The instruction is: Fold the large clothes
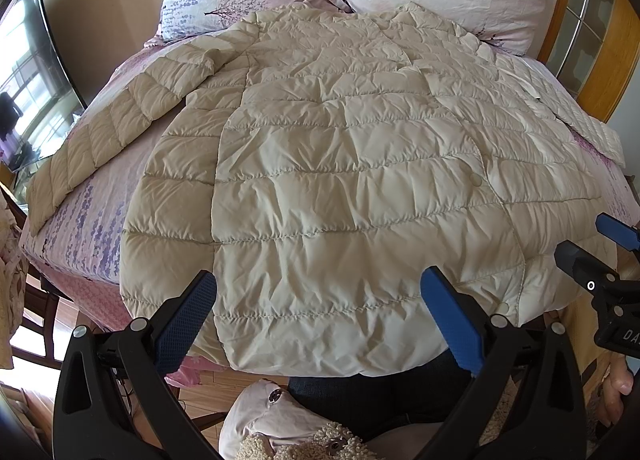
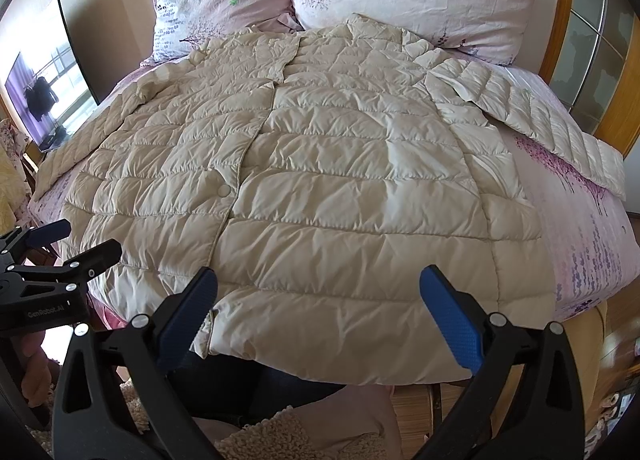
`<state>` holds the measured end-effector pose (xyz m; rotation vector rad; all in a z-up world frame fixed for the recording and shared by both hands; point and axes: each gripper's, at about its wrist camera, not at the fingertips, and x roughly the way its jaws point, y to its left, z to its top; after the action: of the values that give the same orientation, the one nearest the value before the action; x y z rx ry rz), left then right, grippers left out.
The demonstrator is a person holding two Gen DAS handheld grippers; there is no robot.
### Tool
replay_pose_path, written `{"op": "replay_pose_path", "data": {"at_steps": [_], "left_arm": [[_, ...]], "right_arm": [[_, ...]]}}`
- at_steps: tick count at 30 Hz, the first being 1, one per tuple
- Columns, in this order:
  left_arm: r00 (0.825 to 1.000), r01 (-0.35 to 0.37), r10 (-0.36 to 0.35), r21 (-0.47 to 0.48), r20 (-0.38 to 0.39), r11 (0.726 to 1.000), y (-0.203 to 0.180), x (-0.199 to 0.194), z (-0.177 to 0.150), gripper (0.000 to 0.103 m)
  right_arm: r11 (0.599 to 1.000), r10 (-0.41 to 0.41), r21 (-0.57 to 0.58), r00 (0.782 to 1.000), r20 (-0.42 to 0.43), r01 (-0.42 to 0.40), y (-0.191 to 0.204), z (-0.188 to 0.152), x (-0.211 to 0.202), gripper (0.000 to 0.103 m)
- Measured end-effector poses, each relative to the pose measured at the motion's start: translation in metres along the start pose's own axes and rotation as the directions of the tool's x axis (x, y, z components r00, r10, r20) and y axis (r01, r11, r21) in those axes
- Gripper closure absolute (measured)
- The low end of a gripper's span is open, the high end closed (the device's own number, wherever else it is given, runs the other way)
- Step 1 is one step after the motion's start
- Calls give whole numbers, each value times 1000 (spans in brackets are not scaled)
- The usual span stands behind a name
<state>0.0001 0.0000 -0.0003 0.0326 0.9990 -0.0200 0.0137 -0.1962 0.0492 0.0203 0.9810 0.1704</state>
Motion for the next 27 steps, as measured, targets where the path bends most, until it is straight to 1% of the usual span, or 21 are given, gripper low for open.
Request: {"op": "replay_pose_path", "data": {"at_steps": [15, 22, 24, 27], "left_arm": [[1000, 0, 0, 1, 1, 1000, 0, 0, 0, 1], [1000, 1, -1, 3, 1, 1000, 0, 1, -1, 1], [1000, 10, -10, 3, -1, 1000, 3, 1, -2, 1], [1000, 25, -25, -2, -3, 1000, 4, 7, 5, 1]], "right_arm": [[1000, 17, 2, 1000, 7, -17, 8, 5, -4, 2], [999, 40, 17, 999, 5, -40, 1, 6, -3, 2], [999, 44, 19, 999, 3, -44, 3, 8, -2, 2], [997, 64, 34, 998, 2, -64, -1, 10, 0, 2]]}}
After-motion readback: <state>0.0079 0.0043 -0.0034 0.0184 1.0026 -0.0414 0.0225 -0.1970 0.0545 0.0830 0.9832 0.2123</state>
